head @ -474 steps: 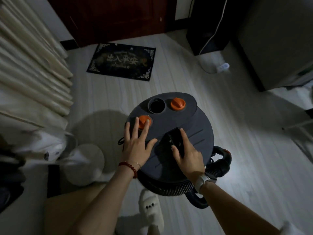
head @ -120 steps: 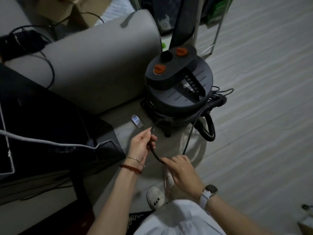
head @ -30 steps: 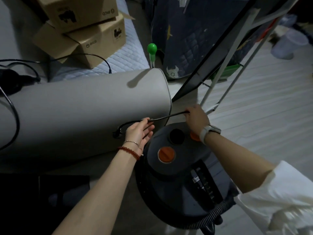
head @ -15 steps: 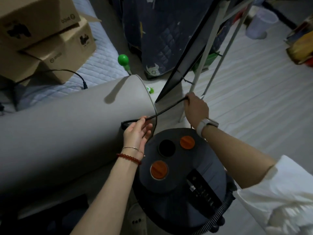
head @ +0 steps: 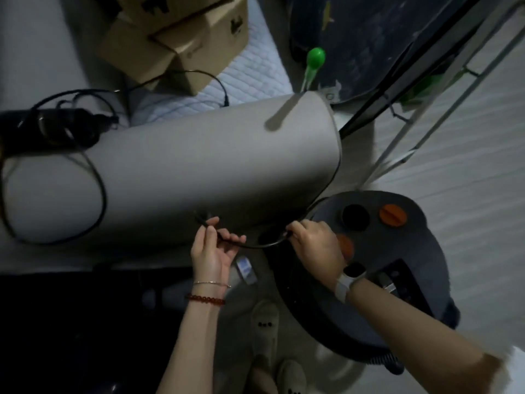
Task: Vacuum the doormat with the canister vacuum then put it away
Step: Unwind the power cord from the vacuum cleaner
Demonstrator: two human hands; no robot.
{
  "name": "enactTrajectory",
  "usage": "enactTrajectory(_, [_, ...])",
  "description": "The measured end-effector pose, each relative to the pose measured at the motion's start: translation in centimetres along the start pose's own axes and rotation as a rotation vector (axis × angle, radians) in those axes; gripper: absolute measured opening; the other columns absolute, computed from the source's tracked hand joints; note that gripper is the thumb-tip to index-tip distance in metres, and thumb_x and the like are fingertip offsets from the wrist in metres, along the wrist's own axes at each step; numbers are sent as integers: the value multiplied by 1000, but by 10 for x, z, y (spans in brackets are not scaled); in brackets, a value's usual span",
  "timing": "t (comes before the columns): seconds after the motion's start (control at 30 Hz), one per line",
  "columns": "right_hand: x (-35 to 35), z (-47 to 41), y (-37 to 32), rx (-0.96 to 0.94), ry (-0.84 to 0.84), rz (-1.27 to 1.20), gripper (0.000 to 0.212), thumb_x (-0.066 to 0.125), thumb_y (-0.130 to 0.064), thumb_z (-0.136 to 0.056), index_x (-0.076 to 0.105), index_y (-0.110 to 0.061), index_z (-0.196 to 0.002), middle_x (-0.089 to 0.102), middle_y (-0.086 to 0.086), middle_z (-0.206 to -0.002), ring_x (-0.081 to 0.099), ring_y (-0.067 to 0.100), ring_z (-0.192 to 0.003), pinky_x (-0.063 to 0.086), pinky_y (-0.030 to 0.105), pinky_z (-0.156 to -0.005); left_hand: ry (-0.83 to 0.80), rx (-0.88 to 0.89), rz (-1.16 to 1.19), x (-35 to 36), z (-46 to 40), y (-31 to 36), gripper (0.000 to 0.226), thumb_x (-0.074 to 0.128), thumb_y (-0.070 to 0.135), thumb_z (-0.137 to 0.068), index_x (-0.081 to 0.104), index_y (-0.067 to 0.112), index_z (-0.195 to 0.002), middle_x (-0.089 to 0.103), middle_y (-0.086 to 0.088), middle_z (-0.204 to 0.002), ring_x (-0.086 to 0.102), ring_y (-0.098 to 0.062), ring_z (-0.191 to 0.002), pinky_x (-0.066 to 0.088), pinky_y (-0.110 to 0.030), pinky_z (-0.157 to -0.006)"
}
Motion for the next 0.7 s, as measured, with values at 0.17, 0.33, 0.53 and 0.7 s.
enactTrajectory(0.17, [41, 46, -86, -260, -132, -109, 6, 55, -20, -73, 56, -16, -69, 55, 2, -56, 56, 21, -49, 37, 27, -56, 109, 272, -309, -81, 28, 19, 30, 23, 8, -101, 48, 20, -88, 41, 8, -46, 39, -1, -38, 39, -16, -40])
enactTrajectory(0.33, [118, 142, -94, -236, -568, -20, 30, 58, -10, -79, 54, -11, -109, 63, 10, -98, 61, 27, -91, 40, 31, -79, -76, 185, -663, -103, 41, -43, 31, 28, 6, -100, 47, 23, -84, 38, 1, -52, 35, -1, -38, 33, -16, -39])
enactTrajectory(0.53, [190, 176, -53, 647, -468, -782, 25, 36, -16, -98, 58, -8, -107, 66, 13, -102, 63, 25, -92, 48, 30, -81, -172, 95, -988, -159, 11, -139, 24, 37, 19, -96, 54, 26, -80, 43, 8, -59, 40, -9, -55, 35, -29, -63])
enactTrajectory(0.7, [311, 176, -57, 1013, -320, -1301, 37, 34, -26, -100, 59, -14, -74, 64, 9, -75, 61, 14, -72, 49, 28, -73, -275, 130, -1108, -206, -38, -223, 22, 40, 6, -96, 62, 7, -94, 44, 11, -62, 42, -6, -60, 34, -16, -60])
Point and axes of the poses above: each hand's wrist, its own z-axis away from the middle knuckle, its own x-axis out of the palm, y = z × x, the point moved 9 cm from there along -z, towards the middle knuckle
